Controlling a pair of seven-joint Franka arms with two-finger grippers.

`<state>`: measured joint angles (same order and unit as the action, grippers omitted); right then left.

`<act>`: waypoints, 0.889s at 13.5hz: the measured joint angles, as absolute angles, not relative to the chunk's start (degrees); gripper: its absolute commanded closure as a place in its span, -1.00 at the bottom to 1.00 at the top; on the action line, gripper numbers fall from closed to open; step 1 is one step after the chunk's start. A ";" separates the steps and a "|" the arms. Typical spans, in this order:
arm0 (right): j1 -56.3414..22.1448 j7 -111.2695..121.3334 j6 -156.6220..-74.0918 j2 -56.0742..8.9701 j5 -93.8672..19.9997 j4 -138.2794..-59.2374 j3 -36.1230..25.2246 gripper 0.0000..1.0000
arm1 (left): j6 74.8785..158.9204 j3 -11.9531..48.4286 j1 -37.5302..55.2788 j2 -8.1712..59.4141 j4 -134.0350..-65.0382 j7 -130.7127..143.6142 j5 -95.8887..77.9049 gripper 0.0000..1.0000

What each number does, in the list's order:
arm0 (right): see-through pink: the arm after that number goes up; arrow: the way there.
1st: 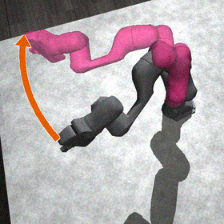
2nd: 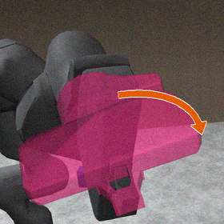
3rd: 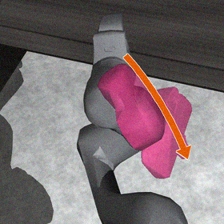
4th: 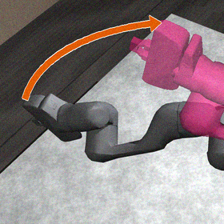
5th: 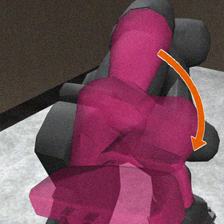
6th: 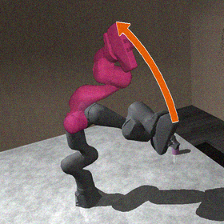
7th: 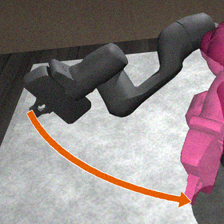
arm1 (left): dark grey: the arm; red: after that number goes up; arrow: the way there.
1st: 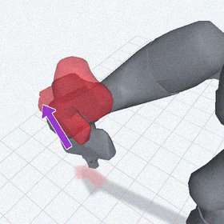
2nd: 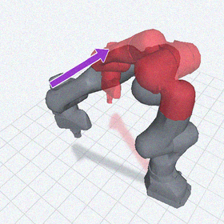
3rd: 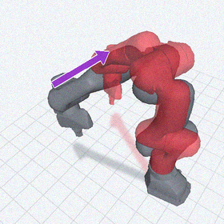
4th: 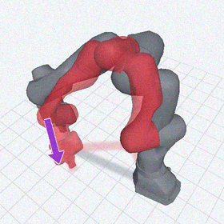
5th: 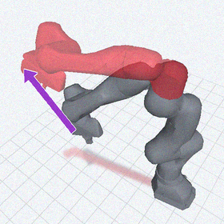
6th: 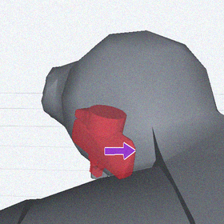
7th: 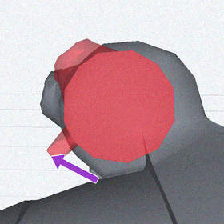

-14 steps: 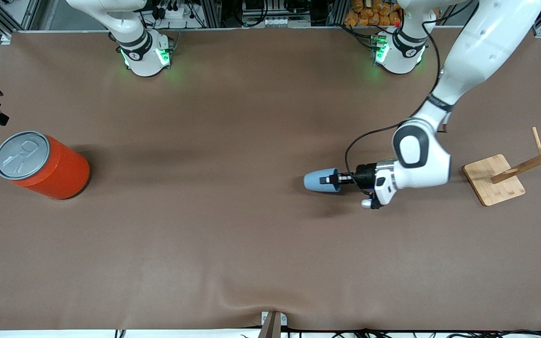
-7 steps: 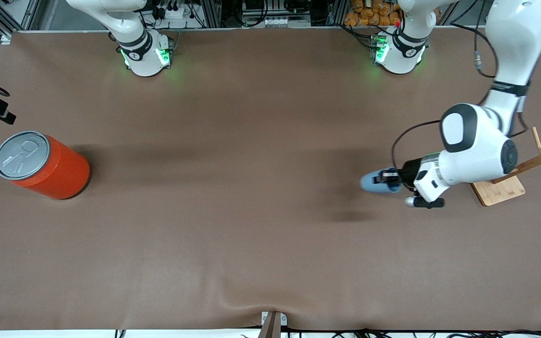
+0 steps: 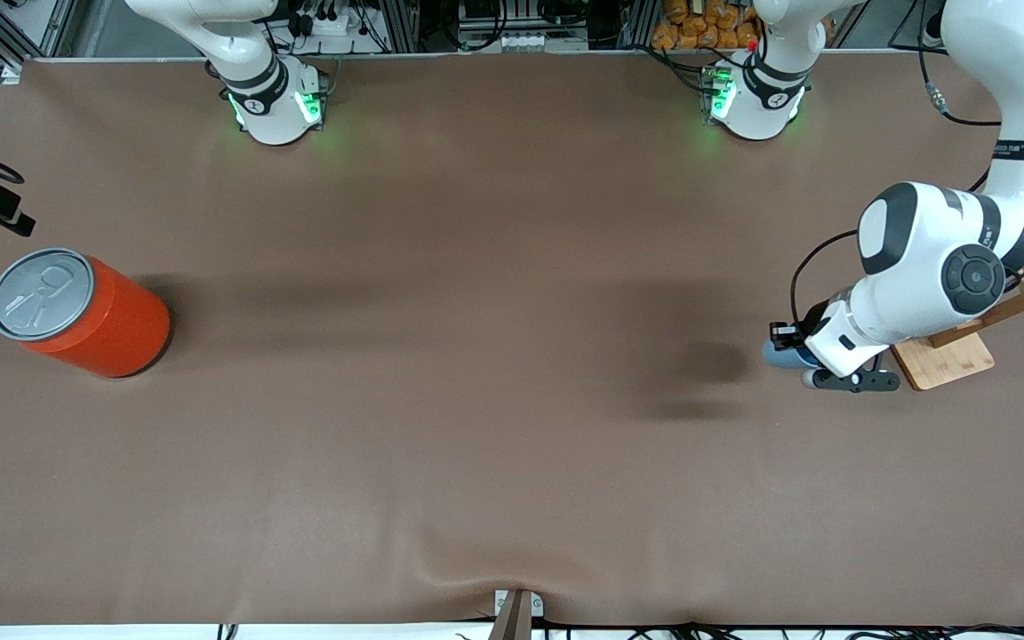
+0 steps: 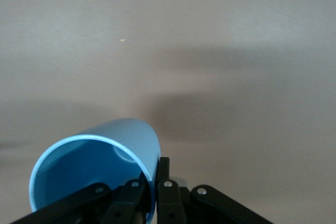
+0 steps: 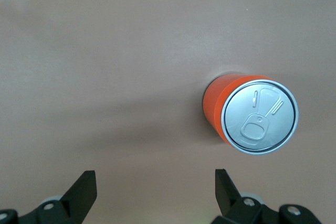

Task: Flip cup
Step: 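Drag the blue cup with the left gripper toward the wooden stand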

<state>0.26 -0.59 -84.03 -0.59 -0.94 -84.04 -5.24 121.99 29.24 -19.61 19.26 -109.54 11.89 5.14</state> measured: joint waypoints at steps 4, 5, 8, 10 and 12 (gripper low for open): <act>0.27 -0.59 -84.01 -0.56 -0.60 -84.04 -4.59 -1.00 | 121.67 29.28 -19.57 19.61 -110.41 20.73 13.16 1.00; 0.27 -0.59 -84.00 -0.56 -0.57 -84.04 -4.59 -1.00 | 121.78 29.28 -19.56 19.90 -110.66 21.49 13.27 1.00; 0.28 -0.59 -83.98 -0.56 -0.49 -84.04 -4.63 -1.00 | 125.80 29.25 -19.62 20.46 -112.64 22.44 13.32 1.00; 0.29 -0.59 -83.97 -0.56 -0.48 -84.04 -4.65 -1.00 | 130.10 29.04 -20.11 20.49 -114.59 22.54 13.71 1.00; 0.29 -0.59 -83.97 -0.56 -0.48 -84.04 -4.65 -1.00 | 135.58 29.00 -21.07 20.49 -117.13 22.54 13.90 1.00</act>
<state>0.29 -0.59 -83.97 -0.56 -0.48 -84.04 -4.65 135.58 29.00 -21.07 20.49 -117.13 22.54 13.90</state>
